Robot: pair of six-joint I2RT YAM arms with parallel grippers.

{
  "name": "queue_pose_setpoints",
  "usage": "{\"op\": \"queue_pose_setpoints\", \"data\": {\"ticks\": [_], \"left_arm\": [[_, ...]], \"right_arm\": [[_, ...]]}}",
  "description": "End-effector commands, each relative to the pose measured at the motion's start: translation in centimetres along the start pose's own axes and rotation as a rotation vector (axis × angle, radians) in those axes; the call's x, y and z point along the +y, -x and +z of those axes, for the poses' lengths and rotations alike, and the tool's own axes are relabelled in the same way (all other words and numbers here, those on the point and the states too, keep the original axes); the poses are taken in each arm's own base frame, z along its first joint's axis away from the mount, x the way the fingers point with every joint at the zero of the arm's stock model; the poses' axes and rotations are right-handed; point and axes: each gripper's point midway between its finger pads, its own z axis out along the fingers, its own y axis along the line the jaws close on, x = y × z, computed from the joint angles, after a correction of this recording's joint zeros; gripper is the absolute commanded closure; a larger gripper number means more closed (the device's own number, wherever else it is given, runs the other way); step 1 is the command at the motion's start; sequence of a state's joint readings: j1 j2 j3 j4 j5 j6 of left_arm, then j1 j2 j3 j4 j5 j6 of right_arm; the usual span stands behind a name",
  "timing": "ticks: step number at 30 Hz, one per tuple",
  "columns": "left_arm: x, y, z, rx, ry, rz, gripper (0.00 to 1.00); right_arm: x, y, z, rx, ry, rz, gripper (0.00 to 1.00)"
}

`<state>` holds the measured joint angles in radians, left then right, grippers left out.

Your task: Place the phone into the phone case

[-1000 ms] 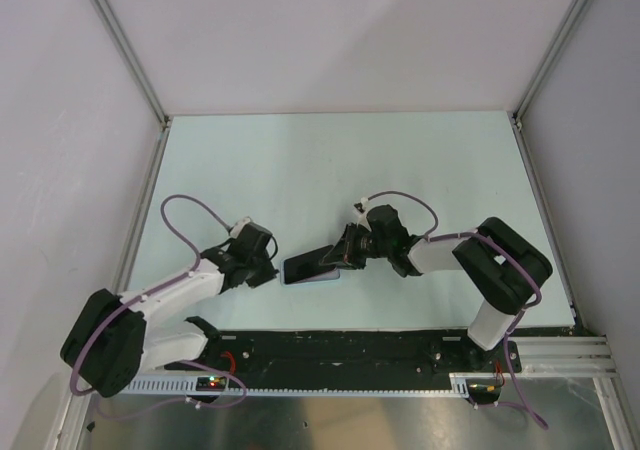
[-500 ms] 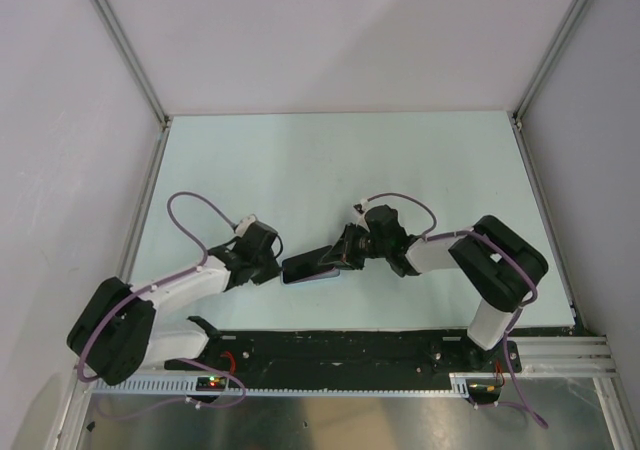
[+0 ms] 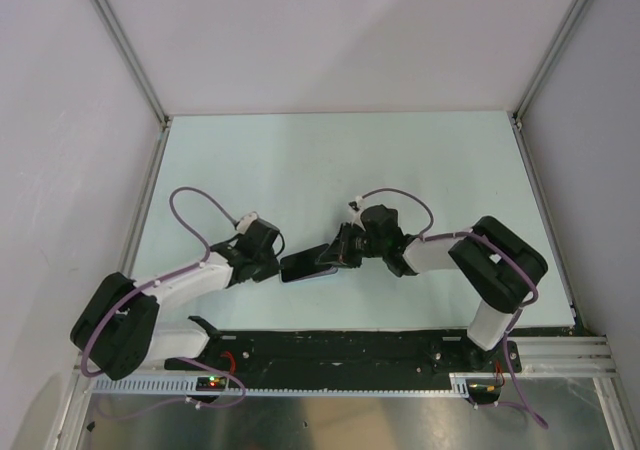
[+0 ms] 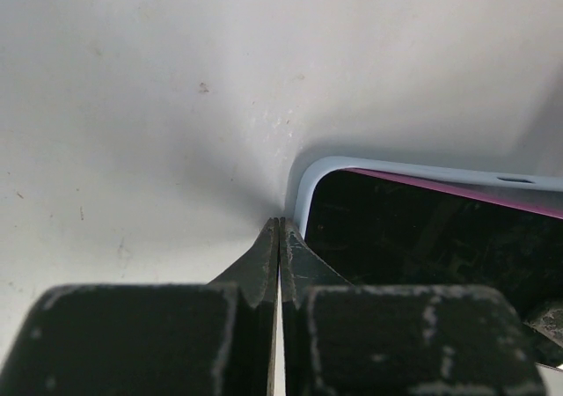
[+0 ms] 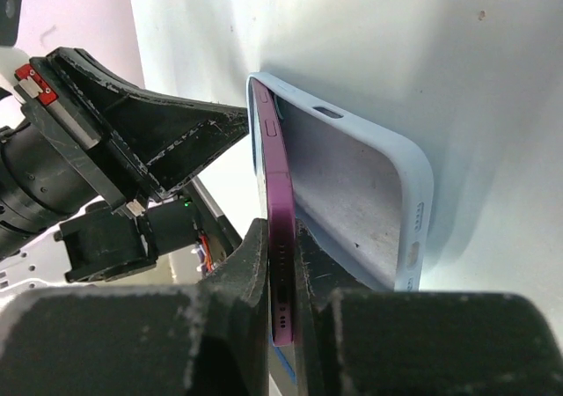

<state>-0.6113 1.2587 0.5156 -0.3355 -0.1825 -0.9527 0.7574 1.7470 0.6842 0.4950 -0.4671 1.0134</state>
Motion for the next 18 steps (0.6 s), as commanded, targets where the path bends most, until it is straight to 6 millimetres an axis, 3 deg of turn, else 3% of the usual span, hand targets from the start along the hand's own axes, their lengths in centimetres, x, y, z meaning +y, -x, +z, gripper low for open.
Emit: {"op": "queue_pose_setpoints", "data": {"ticks": [1,6,10,18], "left_arm": [[-2.5,-1.2,0.8,0.051,-0.092,0.003,1.0],[-2.6,-1.2,0.8,0.057,-0.093,0.009,1.0],[-2.6,-1.2,0.9,0.059,-0.091,0.01,1.0],[-2.8,-0.9,0.7,0.051,-0.095,0.017,1.0]], "right_arm": [[-8.0,-1.8,0.1,-0.021,-0.35,-0.094,0.95],[-7.5,-0.6,-1.1,-0.05,-0.361,-0.138,0.7],[-6.9,0.4,-2.0,-0.063,-0.37,-0.155,0.56],[-4.6,2.1,-4.3,-0.11,-0.37,-0.202,0.41]]}}
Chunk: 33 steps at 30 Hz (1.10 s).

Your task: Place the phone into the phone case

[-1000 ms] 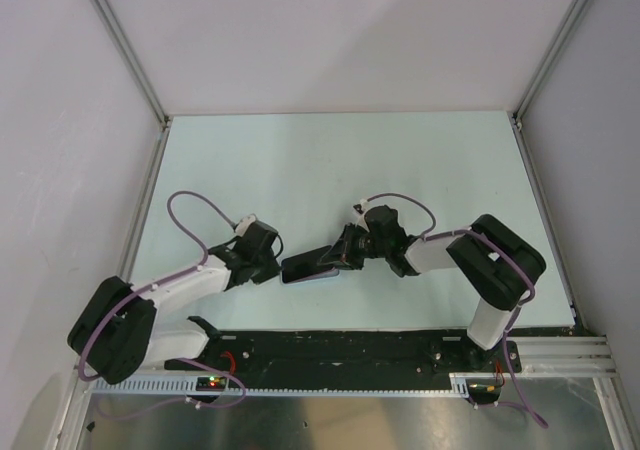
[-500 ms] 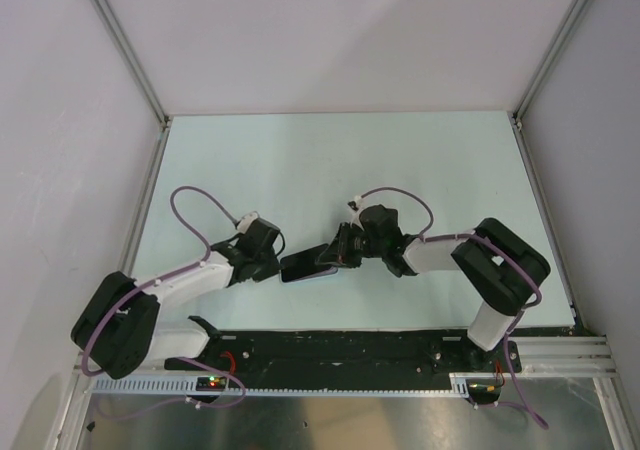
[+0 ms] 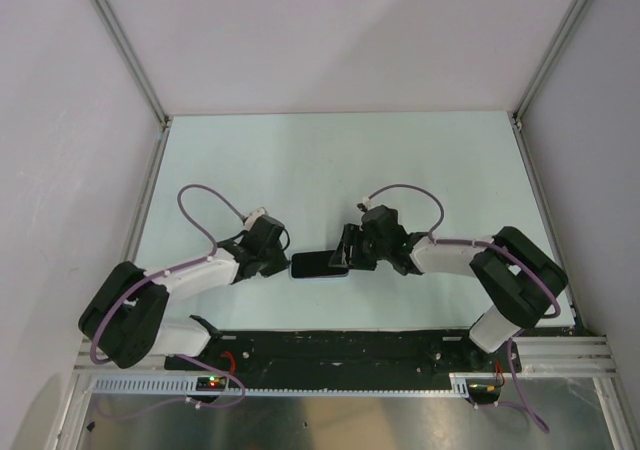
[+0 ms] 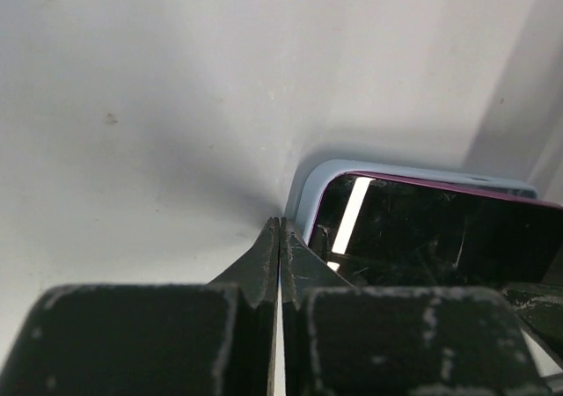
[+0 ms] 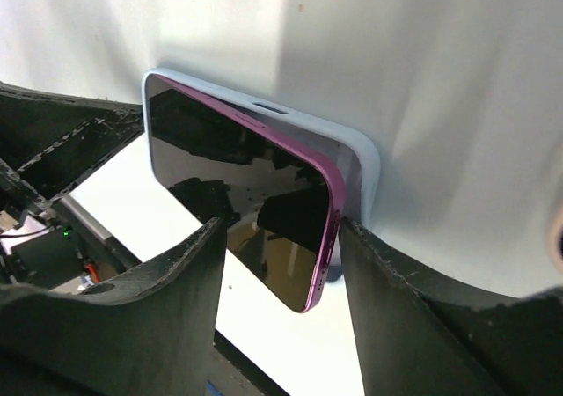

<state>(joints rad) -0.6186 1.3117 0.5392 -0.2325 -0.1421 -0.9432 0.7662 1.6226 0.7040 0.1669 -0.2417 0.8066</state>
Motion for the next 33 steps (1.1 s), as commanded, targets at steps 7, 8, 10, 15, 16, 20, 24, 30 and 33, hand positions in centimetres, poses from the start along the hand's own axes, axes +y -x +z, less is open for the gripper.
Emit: {"op": "queue_pose_setpoints", "data": {"ticks": [7,8,10,15,16,20,24,30,33], "left_arm": [[-0.3,-1.3,-0.1,0.052,-0.012,0.01,1.0],[-0.4,-1.3,-0.1,0.051,-0.015,0.011,1.0],[-0.5,-1.1,-0.2,0.049,-0.018,0.01,1.0],[-1.0,-0.9,-0.3,0.05,-0.028,0.01,1.0],[-1.0,-0.9,-0.3,0.05,-0.029,0.01,1.0],[-1.4,-0.7,-0.4,0.051,-0.037,0.01,1.0],[-1.6,-0.7,-0.3,0.056,-0.041,0.01,1.0],[-2.1,-0.6,-0.2,0.065,-0.048,0.01,1.0],[-2.2,-0.6,-0.2,0.066,-0.05,0.011,1.0]], "right_arm": [[-1.3,2.3,-3.3,-0.064,-0.176,-0.091,0.39],[-1.5,2.4,-3.5,-0.067,-0.186,-0.093,0.39],[-1.8,2.4,-3.7,-0.067,-0.21,-0.096,0.4],[-1.5,2.1,-4.0,-0.072,-0.225,-0.114,0.42],[-1.4,2.1,-4.1,-0.073,-0.229,-0.118,0.45],[-1.3,1.8,-4.3,-0.071,-0.239,-0.124,0.57],[-1.3,1.3,-3.8,-0.058,-0.241,-0.126,0.68],[-1.3,0.4,-3.0,-0.034,-0.244,-0.133,0.76],[-1.3,0.0,-2.6,-0.02,-0.247,-0.14,0.81]]}}
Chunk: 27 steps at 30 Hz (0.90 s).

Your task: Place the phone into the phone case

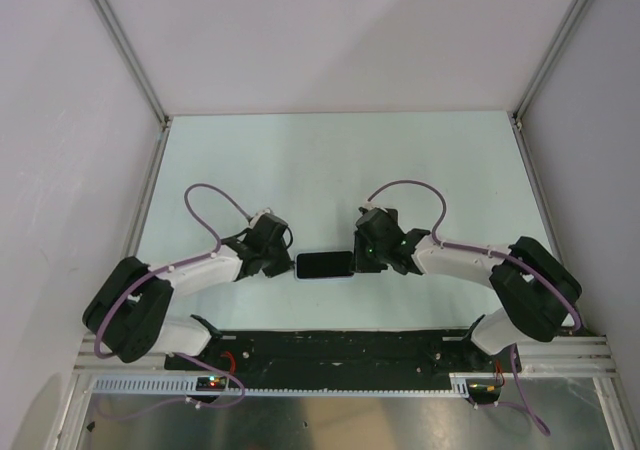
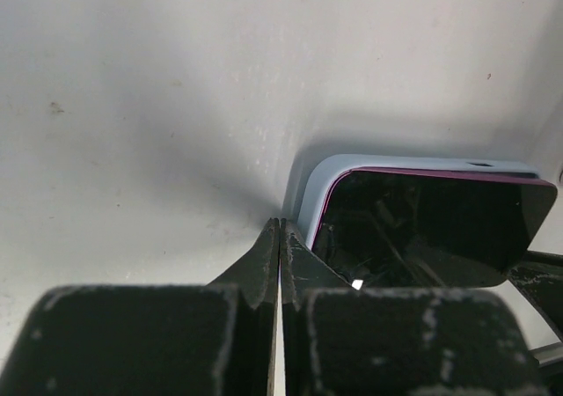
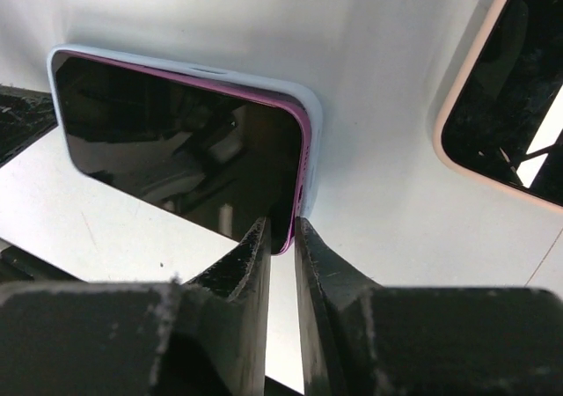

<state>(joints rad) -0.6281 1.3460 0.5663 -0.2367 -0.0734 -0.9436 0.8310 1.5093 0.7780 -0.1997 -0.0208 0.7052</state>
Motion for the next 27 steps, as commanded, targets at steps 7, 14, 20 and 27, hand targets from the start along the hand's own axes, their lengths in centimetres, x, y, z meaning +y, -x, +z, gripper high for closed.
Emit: {"op": "queue_pose_setpoints", "data": {"ticks": [7,14,20,27], "left_arm": [[-0.9,0.2,0.1,0.011,-0.007,0.005,1.0],[-1.1,0.1,0.3,0.02,-0.005,0.012,1.0],[-1.1,0.0,0.6,0.029,-0.001,0.017,1.0],[-1.0,-0.2,0.9,0.037,0.002,0.025,1.0]], "right_arm": [[1.2,-0.6,1.5,0.019,-0.006,-0.026,0.91],[2.1,-1.8,2.4,0.059,-0.017,-0.064,0.95],[2.4,-3.6,3.7,0.107,-0.034,-0.085,0.98],[1.8,-5.0,4.7,0.122,-0.092,-0.112,0.99]]}}
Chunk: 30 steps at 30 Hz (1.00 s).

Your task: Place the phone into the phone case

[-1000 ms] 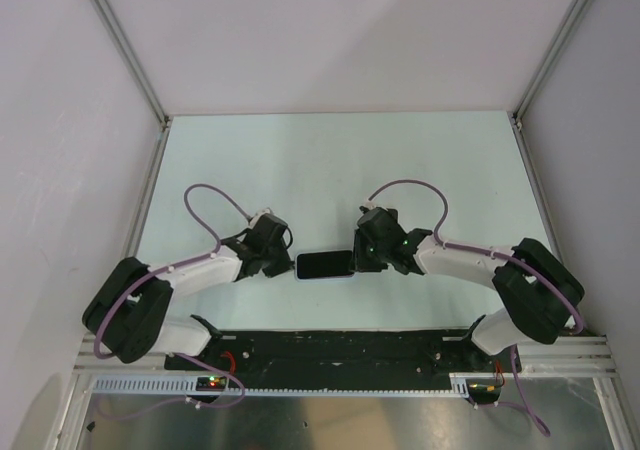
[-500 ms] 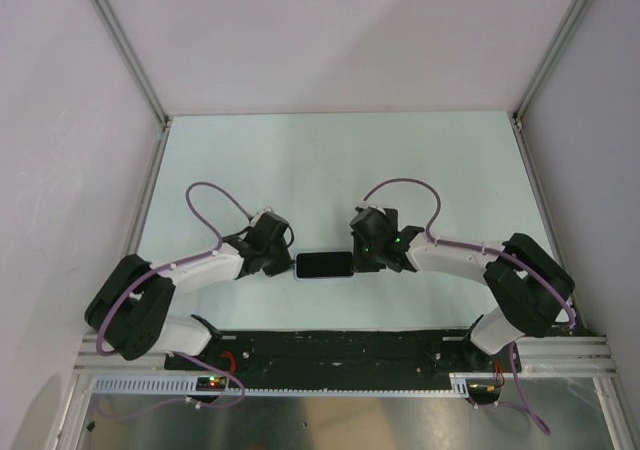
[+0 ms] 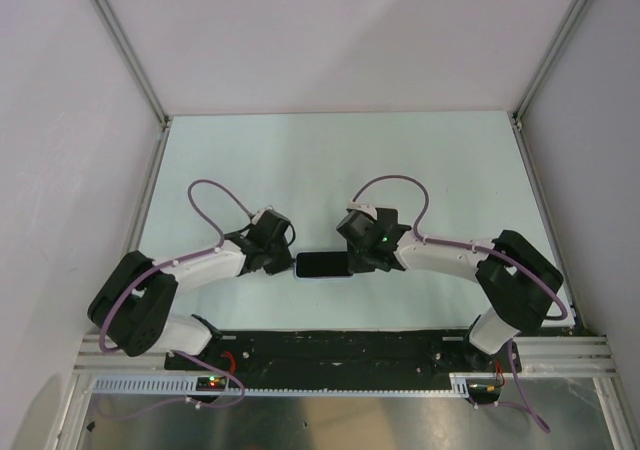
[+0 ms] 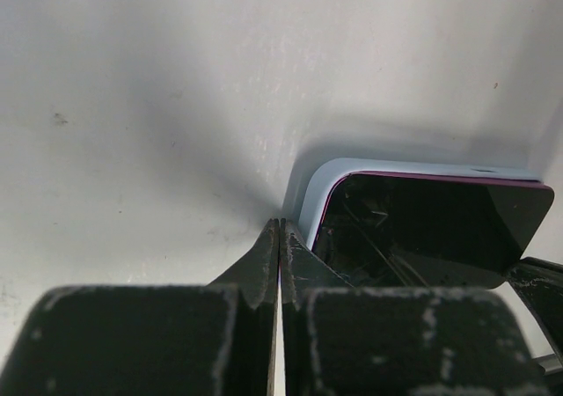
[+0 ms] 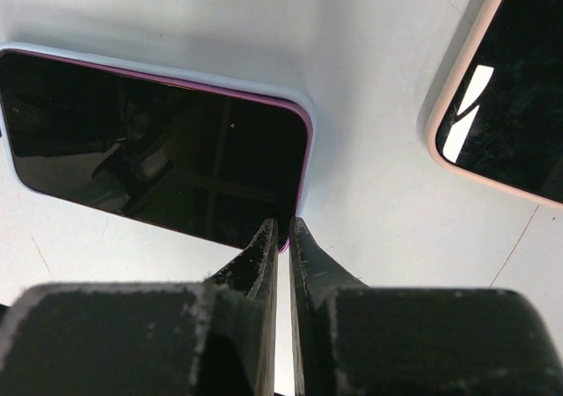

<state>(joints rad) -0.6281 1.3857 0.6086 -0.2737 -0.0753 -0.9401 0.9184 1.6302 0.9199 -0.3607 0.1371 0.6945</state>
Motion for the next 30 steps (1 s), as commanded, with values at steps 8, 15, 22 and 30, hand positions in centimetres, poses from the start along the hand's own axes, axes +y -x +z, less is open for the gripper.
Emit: {"op": "queue_pose_setpoints", "data": {"ticks": [8,15,22,30], "left_arm": [[-1.0,-0.5,1.0,0.029,-0.028,0.022,1.0],[-1.1,-0.5,1.1,0.032,-0.035,0.026,1.0],[-1.3,0.0,0.3,0.013,-0.059,0.02,0.97],[-1.3,0.7,-1.9,-0.034,-0.093,0.031,0.85]], "right_arm": [[3.5,-6.7,4.6,0.143,0.07,-0.042,1.0],[3.6,-7.8,5.3,0.167,0.065,-0.042,1.0],[3.7,-4.9,3.7,0.102,0.092,-0.025,0.96],[3.1,0.1,0.6,0.0,0.125,0.005,0.83]]}}
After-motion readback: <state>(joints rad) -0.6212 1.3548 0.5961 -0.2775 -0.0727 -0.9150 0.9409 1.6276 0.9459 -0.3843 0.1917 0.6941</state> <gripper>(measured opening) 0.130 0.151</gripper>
